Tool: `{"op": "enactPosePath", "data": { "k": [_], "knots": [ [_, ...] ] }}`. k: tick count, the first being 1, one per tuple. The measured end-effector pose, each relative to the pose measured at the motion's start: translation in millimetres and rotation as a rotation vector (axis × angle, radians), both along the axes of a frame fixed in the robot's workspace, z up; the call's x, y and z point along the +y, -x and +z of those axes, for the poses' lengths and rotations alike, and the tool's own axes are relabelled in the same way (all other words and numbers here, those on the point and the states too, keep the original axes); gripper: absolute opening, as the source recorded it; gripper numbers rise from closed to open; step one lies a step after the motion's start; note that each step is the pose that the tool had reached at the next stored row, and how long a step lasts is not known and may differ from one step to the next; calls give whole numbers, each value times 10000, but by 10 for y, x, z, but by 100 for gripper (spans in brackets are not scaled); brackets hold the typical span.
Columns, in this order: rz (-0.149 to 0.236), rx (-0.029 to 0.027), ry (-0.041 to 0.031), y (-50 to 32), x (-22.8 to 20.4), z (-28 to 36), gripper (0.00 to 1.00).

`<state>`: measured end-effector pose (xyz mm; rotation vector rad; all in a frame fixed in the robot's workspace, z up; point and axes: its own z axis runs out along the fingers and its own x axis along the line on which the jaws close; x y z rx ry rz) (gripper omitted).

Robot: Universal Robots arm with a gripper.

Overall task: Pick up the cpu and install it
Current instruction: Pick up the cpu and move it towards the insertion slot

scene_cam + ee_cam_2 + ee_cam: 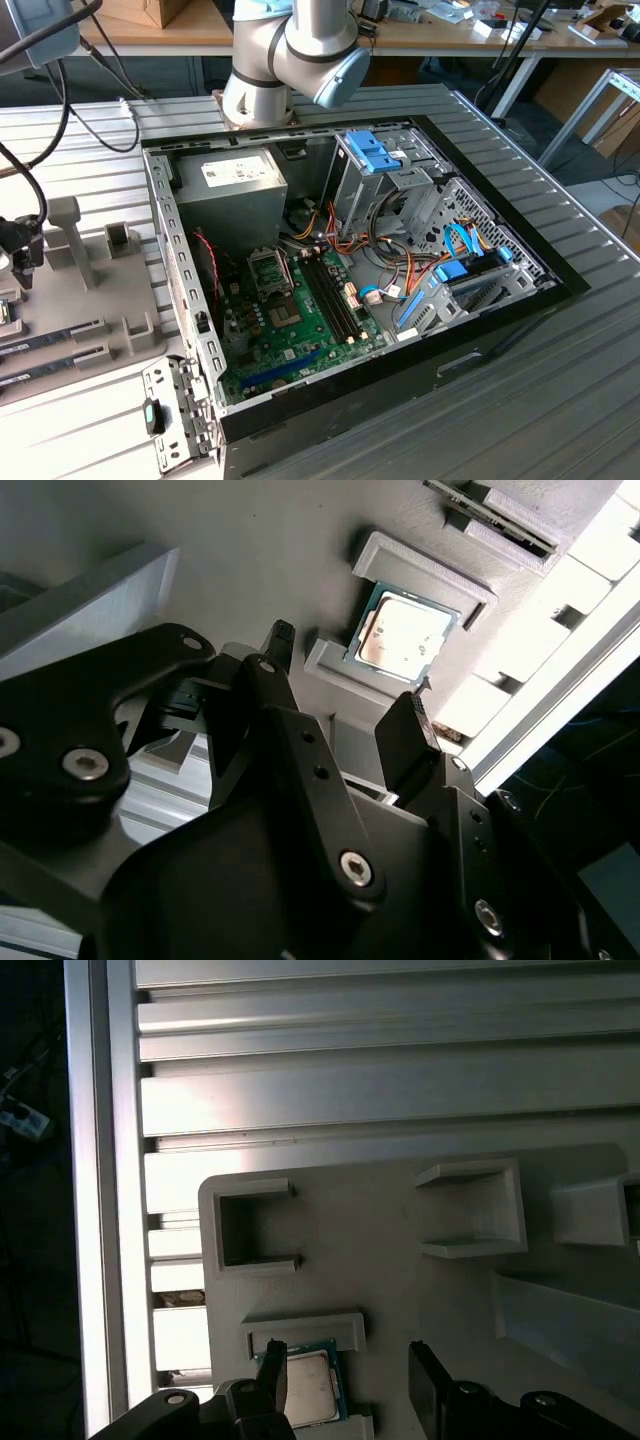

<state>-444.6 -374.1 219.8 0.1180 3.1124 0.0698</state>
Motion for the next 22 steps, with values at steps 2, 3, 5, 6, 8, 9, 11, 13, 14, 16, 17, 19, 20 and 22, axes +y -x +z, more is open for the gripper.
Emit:
{"op": "enactPosePath", "data": {
  "k": [2,3,5,6,8,9,11,13,14,16,17,19,20,22],
  "knots": [
    [0,0,0,0,0,-6,60],
    [0,0,0,0,0,-11,60],
    [0,-1,-1,0,0,-17,60],
    [0,0,0,0,0,-21,60],
    [0,-1,0,1,0,-29,60],
    [0,-1,0,1,0,-33,60],
    [0,0,1,3,0,-42,60],
    [0,-1,4,6,0,-49,60],
    [1,-2,7,9,0,-52,60],
    [10,0,26,18,-2,-56,60],
    [17,0,35,25,-4,-58,60],
    [32,-1,52,40,-8,-63,60],
    [37,-2,58,47,-10,-66,60],
    [62,-1,76,68,-22,-76,60]
  ]
}}
